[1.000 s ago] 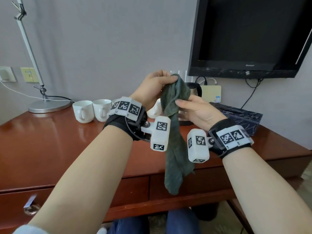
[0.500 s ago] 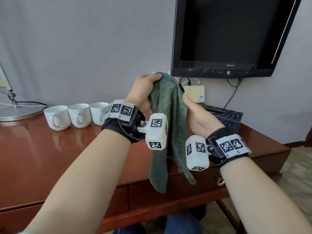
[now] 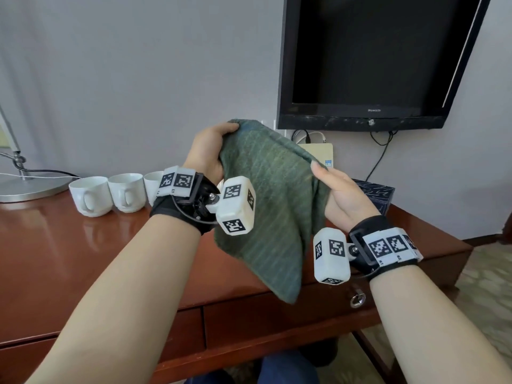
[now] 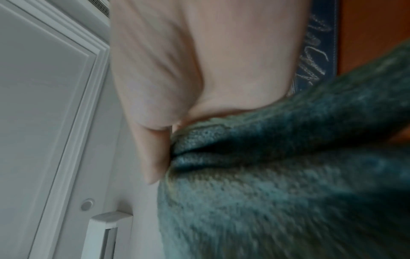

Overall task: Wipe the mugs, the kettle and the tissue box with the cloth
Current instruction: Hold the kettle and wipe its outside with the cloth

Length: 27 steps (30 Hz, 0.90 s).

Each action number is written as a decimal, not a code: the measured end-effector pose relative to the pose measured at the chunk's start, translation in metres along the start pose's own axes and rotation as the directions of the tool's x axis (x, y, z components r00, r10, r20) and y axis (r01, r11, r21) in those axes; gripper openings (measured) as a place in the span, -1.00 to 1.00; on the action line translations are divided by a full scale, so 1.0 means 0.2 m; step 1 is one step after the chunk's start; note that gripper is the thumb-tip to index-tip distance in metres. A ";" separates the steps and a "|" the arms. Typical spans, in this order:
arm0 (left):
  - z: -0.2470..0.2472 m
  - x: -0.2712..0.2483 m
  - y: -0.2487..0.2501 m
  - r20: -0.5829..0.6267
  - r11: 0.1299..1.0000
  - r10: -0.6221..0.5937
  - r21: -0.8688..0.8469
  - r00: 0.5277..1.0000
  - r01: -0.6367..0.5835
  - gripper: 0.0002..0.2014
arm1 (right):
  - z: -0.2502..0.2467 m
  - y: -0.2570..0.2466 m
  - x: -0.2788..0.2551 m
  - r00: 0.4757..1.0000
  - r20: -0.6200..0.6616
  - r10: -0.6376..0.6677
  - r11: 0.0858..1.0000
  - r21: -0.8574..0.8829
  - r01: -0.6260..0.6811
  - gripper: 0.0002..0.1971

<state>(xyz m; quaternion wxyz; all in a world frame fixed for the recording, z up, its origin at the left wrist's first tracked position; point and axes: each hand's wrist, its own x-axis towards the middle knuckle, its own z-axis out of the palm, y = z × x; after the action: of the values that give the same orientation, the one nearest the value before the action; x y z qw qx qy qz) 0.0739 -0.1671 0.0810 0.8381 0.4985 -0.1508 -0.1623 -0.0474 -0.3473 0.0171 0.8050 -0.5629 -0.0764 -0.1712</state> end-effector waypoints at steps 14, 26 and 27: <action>-0.02 0.03 -0.12 -0.023 0.757 -0.331 0.591 0.943 0.280 -0.92 | 0.17 -0.06 0.01 0.970 0.112 -0.216 0.975 0.085 0.207 -0.66; 0.08 -0.03 -0.15 0.520 0.877 -0.024 0.421 0.854 -0.232 -0.83 | 0.12 -0.09 0.08 0.996 -0.077 -0.042 0.979 -0.201 0.025 -0.69; 0.08 -0.04 -0.16 0.541 0.864 -0.049 0.445 0.839 -0.236 -0.83 | 0.12 -0.10 0.08 0.995 -0.087 -0.044 0.981 -0.193 0.027 -0.69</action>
<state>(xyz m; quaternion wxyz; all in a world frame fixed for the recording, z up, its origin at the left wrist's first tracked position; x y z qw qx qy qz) 0.0563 -0.1902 0.0593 0.6133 0.6222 -0.4398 -0.2081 -0.0385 -0.3332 0.0483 0.7465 -0.6280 -0.0329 -0.2174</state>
